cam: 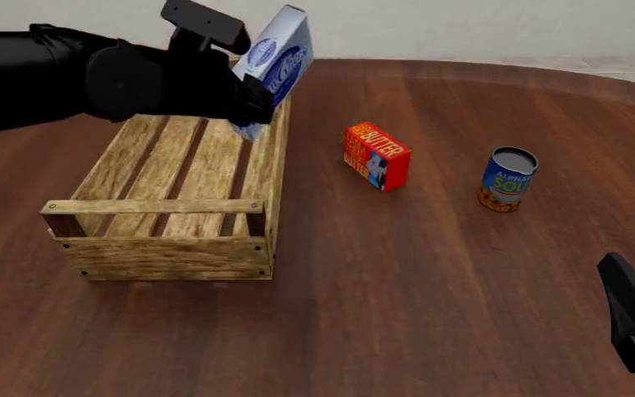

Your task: Pick up the cream cheese and put it in the tray.

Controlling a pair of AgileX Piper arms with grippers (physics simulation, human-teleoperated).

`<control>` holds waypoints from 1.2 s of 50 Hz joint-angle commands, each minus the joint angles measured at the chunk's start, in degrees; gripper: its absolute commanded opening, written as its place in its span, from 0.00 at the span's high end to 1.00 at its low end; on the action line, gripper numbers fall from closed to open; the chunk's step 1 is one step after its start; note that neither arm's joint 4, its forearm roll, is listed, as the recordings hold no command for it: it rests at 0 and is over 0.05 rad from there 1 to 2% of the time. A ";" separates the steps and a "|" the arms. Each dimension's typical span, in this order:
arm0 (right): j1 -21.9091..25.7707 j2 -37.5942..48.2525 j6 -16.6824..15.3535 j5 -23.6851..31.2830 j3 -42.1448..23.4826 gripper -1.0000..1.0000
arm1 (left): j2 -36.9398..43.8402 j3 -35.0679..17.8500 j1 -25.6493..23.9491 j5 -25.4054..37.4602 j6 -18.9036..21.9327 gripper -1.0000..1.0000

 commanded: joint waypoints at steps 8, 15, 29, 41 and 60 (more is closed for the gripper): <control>0.00 0.00 0.00 0.00 0.00 0.00 | 3.26 0.15 7.16 -1.66 2.39 1.00; 0.00 0.00 0.00 0.00 0.00 0.00 | 5.41 1.43 9.46 -3.81 1.25 1.00; 0.00 0.00 0.00 0.00 0.00 0.00 | 10.12 2.86 13.83 -6.72 3.08 1.00; 0.00 0.00 0.00 0.00 0.00 0.00 | 13.28 3.97 14.73 -8.73 4.20 1.00; 0.00 0.00 0.00 0.00 0.00 0.00 | 18.53 3.99 16.16 -10.67 4.31 1.00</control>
